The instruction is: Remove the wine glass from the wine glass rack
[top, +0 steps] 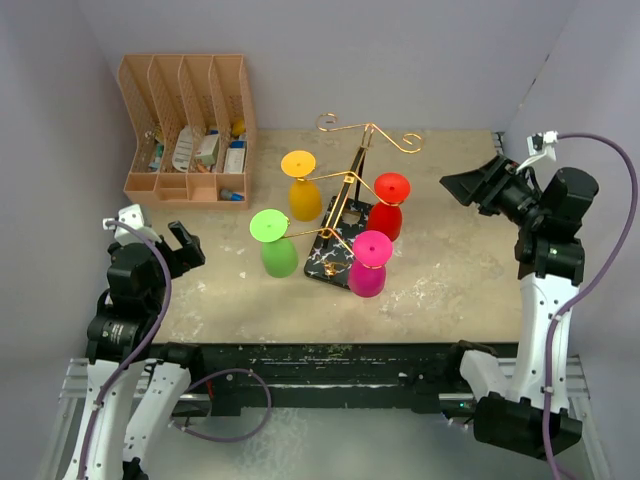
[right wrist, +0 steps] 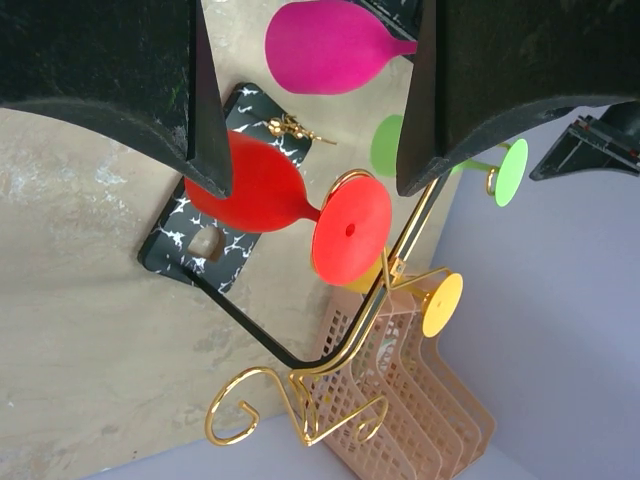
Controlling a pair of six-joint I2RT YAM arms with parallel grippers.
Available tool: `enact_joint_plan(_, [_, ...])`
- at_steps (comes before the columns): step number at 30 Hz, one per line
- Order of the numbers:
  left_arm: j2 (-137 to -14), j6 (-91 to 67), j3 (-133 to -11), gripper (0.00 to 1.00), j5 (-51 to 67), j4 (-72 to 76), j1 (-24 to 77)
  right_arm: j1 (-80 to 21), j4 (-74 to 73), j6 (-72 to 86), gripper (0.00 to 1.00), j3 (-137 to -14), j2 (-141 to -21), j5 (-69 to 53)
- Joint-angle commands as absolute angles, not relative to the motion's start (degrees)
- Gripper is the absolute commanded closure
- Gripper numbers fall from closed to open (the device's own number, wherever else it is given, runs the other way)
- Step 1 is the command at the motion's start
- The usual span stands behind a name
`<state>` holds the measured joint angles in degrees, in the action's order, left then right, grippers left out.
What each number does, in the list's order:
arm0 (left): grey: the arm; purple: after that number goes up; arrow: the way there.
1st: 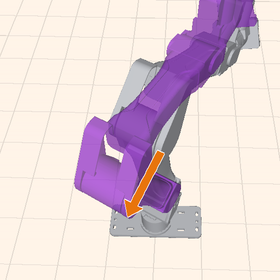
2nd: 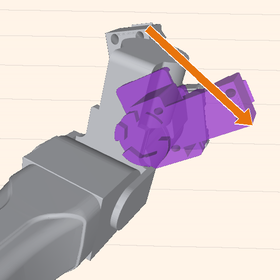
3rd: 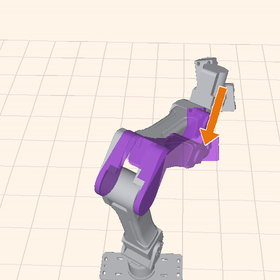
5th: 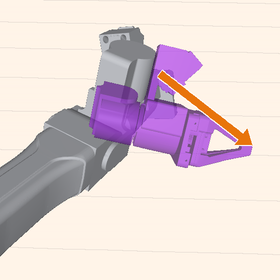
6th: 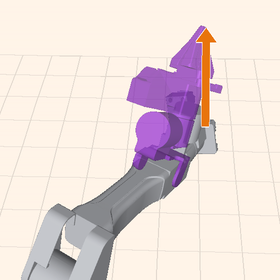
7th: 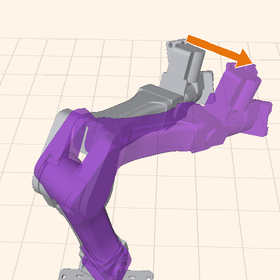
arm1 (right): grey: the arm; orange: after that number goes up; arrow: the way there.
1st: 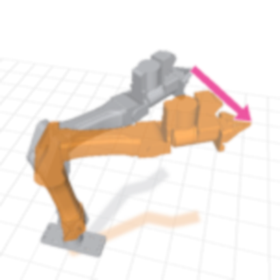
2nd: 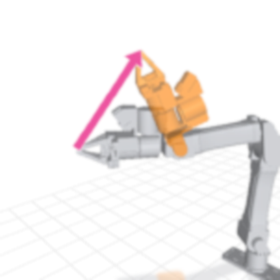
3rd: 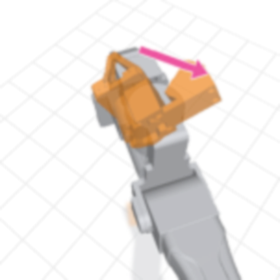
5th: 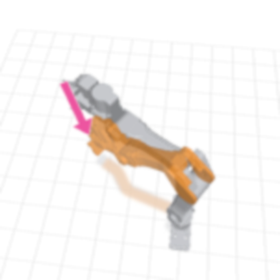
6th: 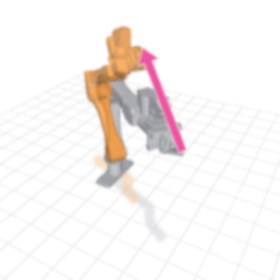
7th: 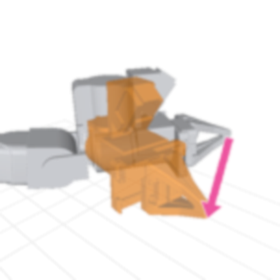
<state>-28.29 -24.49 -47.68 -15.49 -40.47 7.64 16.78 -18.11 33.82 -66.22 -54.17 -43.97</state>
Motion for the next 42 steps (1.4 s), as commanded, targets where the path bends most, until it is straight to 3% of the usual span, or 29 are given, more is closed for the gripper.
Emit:
enact_joint_plan(1, [-27.86,-24.96,-49.48,0.01,-16.32,-39.29,7.91,16.61,-16.59,33.13,0.32,-67.13,-54.85,-46.78])
enact_joint_plan(8, [-27.82,-24.96,-49.47,0.01,-16.25,-39.29,7.91,16.27,-16.45,33.36,0.29,-68.21,-54.93,-47.57])
enact_joint_plan(10, [-27.78,-24.96,-49.48,0.01,-16.18,-39.29,7.88,16.18,-15.93,33.67,0.21,-68.07,-54.64,-47.67])
enact_joint_plan(13, [-27.72,-24.95,-49.39,0.01,-16.08,-39.29,7.91,15.85,-14.58,34.51,0.19,-67.62,-54.24,-47.81])
enact_joint_plan(20, [-27.76,-24.96,-49.33,0.01,-15.99,-39.25,7.87,6.58,-21.12,32.01,0.29,-72.91,-61.07,-37.66])
enact_joint_plan(27, [-27.33,-24.85,-49.34,0.01,-16.42,-39.29,7.89,0.77,-22.72,32.71,0.31,-76.37,-65.06,-27.51])
enact_joint_plan(35, [-27.16,-24.78,-49.17,0.01,-16.26,-39.14,7.87,-0.28,-21.21,31.04,0.33,-75.03,-67.19,-31.74])
enact_joint_plan(42, [-27.32,-24.79,-49.21,0.01,-16.35,-39.19,7.91,-1.51,-20.39,30.44,0.42,-73.83,-66.83,-33.69])
